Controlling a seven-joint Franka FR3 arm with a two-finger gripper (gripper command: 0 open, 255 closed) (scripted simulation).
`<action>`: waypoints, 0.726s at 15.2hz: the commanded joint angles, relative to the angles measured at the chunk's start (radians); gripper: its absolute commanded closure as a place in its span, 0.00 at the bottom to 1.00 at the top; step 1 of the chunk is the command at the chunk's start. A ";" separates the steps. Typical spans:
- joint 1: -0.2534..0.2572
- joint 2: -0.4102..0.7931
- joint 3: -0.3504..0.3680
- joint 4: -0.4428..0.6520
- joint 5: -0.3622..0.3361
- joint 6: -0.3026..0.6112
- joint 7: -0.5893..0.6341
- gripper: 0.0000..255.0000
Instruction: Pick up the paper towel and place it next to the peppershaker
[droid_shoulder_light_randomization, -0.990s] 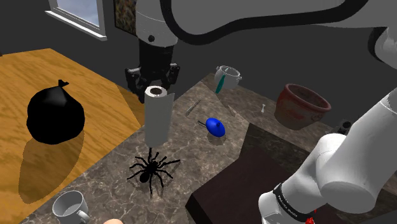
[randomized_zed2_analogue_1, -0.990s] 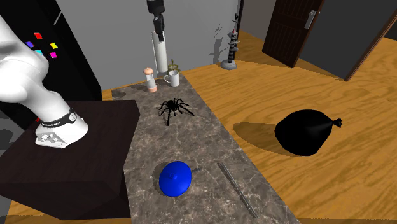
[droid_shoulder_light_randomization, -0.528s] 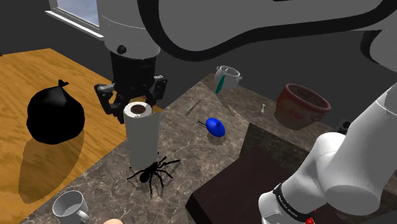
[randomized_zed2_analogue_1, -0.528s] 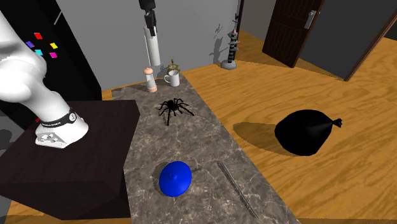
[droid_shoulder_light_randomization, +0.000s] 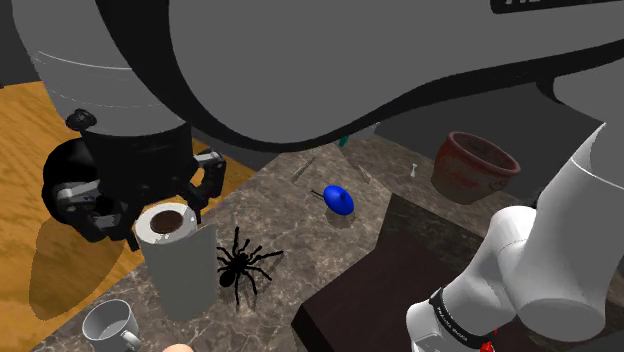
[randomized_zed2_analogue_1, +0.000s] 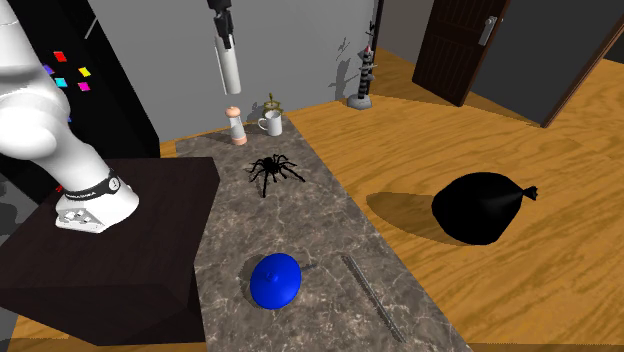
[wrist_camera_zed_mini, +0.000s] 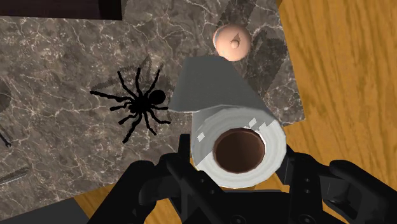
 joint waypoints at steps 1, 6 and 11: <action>0.038 0.042 0.018 0.050 -0.023 -0.021 0.057 1.00; 0.146 0.160 0.046 0.195 -0.088 -0.080 0.183 1.00; 0.283 0.305 0.052 0.393 -0.160 -0.161 0.290 1.00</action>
